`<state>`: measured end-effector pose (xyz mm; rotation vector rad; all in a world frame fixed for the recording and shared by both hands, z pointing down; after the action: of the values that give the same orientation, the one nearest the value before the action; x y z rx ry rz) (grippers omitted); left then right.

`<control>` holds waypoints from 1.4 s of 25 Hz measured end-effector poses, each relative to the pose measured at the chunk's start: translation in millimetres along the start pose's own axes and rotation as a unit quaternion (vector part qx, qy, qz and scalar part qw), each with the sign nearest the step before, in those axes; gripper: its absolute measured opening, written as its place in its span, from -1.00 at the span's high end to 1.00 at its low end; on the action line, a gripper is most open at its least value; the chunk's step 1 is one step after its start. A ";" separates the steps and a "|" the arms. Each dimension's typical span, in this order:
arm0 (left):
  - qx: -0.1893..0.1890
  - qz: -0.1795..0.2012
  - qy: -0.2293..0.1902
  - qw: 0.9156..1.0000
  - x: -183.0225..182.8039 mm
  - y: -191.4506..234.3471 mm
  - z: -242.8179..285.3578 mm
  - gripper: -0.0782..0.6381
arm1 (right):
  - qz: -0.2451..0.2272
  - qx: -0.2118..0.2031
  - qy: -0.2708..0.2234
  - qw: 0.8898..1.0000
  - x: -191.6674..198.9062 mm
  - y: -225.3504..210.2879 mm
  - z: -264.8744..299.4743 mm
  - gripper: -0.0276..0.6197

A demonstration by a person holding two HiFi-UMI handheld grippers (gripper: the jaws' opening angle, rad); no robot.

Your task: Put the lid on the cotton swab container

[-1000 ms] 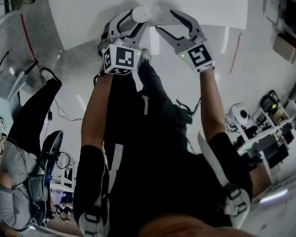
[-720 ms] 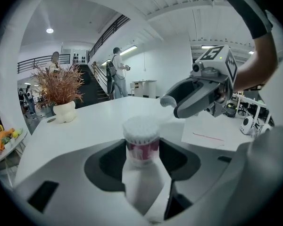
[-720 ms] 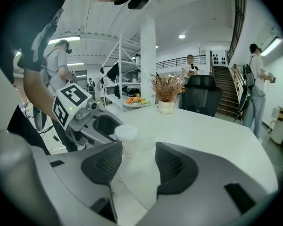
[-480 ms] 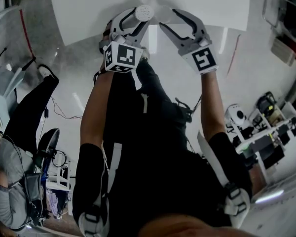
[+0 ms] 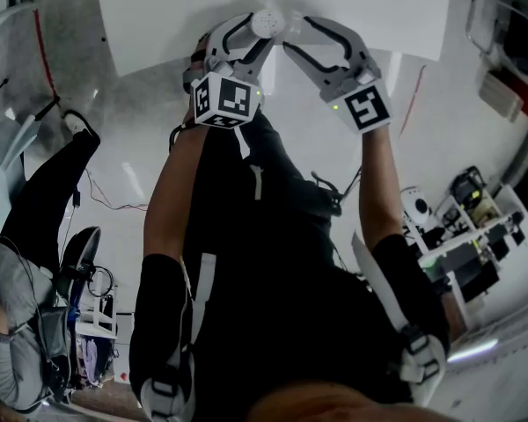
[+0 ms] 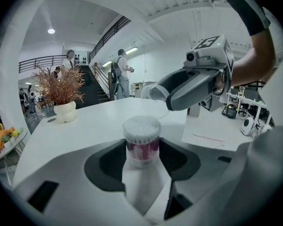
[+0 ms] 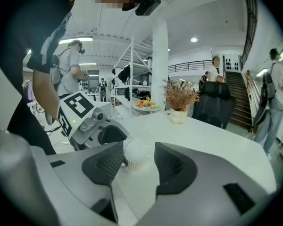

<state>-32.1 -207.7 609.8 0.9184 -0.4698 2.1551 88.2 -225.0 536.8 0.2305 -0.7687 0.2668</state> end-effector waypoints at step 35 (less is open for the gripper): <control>0.032 0.005 -0.008 0.999 -6.4 2.5 6.7 0.16 | 0.037 -0.066 0.054 0.996 -19.9 1.1 29.3 0.43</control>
<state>-27.9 -216.3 609.5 0.9703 -0.4161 2.1839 55.1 -235.8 543.3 0.0612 -0.6855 0.2955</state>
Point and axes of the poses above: the fingertips, and each gripper's own axes: z forward along the fingers, y to its left, x out of its underside, the point moved 7 cm from there along -z, backward along the fingers, and after that the axes turned 12 degrees about y, right-handed, at the moved point
